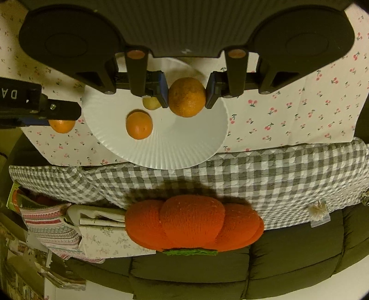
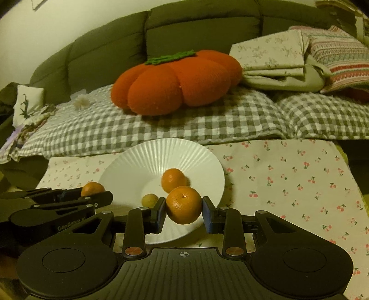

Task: Organize fruits
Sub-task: 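Carry both held oranges over the white plate, then open both tools to release the oranges onto the plate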

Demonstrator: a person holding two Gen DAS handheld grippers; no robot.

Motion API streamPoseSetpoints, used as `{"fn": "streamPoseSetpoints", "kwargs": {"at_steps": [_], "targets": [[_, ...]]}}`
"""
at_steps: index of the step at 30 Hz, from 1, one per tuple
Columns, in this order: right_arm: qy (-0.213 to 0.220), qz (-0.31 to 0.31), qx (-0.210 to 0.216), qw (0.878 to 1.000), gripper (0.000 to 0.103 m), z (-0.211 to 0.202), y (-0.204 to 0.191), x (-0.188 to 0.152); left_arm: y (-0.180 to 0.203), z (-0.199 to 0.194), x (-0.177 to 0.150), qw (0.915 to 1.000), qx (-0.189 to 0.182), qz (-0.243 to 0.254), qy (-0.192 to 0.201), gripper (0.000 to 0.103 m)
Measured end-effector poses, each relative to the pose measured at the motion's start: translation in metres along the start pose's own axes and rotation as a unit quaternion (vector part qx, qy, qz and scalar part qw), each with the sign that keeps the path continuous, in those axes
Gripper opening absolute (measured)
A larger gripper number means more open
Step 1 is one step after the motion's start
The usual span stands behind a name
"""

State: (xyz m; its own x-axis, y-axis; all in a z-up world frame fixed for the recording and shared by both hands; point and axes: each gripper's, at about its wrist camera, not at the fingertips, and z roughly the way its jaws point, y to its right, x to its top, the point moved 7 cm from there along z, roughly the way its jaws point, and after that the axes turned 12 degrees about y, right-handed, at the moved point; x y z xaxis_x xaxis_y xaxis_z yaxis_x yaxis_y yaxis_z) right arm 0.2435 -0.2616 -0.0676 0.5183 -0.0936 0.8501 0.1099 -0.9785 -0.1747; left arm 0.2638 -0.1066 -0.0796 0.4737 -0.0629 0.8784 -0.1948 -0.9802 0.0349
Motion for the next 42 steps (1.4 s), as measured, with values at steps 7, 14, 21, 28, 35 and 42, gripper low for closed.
{"fn": "streamPoseSetpoints", "kwargs": {"at_steps": [7,14,21,28,35,42], "targets": [[-0.01,-0.013,-0.005,1.0,0.031,0.018,0.002,-0.007,0.0,0.022,-0.004,1.0,-0.001,0.004,-0.003,0.032],[-0.006,-0.043,0.003,0.999,0.031,0.028,-0.01,-0.008,0.001,0.031,-0.007,0.9998,-0.013,0.012,-0.001,0.032],[-0.017,-0.068,0.003,0.998,0.031,0.038,-0.017,-0.018,0.005,0.035,-0.012,0.9994,-0.029,0.022,0.001,0.032],[-0.023,-0.087,0.003,0.996,0.032,0.042,-0.022,-0.024,0.008,0.037,-0.015,0.9992,-0.035,0.02,-0.002,0.033],[-0.024,-0.094,-0.008,0.995,0.035,0.04,-0.022,-0.025,0.006,0.03,-0.01,0.9995,-0.028,0.008,0.006,0.059],[-0.015,-0.074,-0.019,0.997,0.042,0.026,-0.019,-0.017,0.003,0.016,0.0,0.9995,-0.026,-0.01,0.016,0.066]]}}
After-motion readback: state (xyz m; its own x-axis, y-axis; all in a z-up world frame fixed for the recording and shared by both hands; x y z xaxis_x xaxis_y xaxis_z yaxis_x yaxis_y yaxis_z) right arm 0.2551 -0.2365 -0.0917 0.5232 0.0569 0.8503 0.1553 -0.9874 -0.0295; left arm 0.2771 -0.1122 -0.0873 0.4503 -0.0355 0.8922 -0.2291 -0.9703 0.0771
